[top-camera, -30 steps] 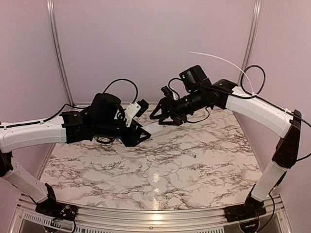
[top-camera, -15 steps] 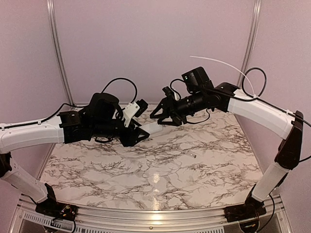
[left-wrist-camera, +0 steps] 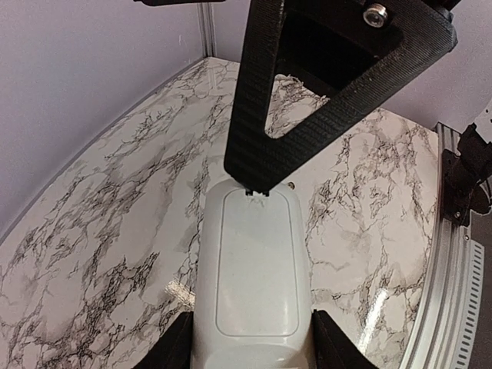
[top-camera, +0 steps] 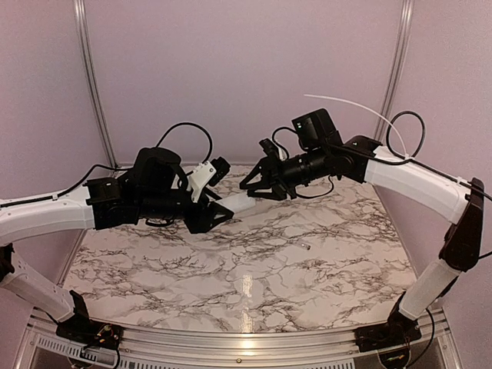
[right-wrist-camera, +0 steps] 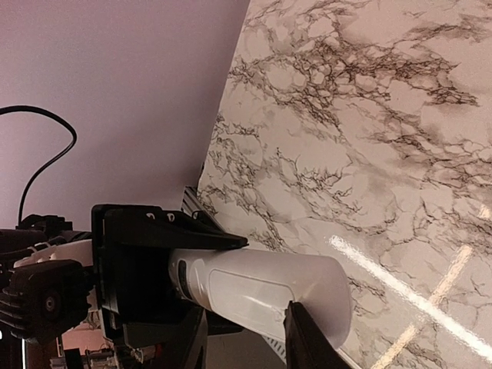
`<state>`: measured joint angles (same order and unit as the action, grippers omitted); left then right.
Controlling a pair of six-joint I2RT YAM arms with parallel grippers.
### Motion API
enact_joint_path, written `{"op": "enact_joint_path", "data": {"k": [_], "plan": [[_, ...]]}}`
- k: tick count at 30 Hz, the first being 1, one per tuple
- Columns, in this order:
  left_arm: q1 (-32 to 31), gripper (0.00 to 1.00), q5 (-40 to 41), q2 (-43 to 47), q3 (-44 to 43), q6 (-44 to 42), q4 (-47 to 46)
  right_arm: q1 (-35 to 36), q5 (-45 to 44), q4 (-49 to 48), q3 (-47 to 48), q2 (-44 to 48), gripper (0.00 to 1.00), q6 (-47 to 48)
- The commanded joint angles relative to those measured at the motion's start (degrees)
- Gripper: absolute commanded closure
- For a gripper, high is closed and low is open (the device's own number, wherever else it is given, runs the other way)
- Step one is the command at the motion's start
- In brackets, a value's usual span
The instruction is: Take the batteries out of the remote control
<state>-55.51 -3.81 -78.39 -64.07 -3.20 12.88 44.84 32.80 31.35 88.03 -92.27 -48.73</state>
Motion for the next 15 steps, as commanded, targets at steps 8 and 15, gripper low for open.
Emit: {"op": "enact_joint_path", "data": {"k": [8,15], "plan": [[-0.4,0.81,-1.6,3.1,1.0,-2.8,-9.2,1.0,5.3,-6.2,-3.1,2.1,0.71,-6.5],[-0.4,0.81,-2.3,4.1,1.9,-4.3,-10.4,1.1,6.3,-8.8,-4.5,3.0,0.74,-8.8]]}}
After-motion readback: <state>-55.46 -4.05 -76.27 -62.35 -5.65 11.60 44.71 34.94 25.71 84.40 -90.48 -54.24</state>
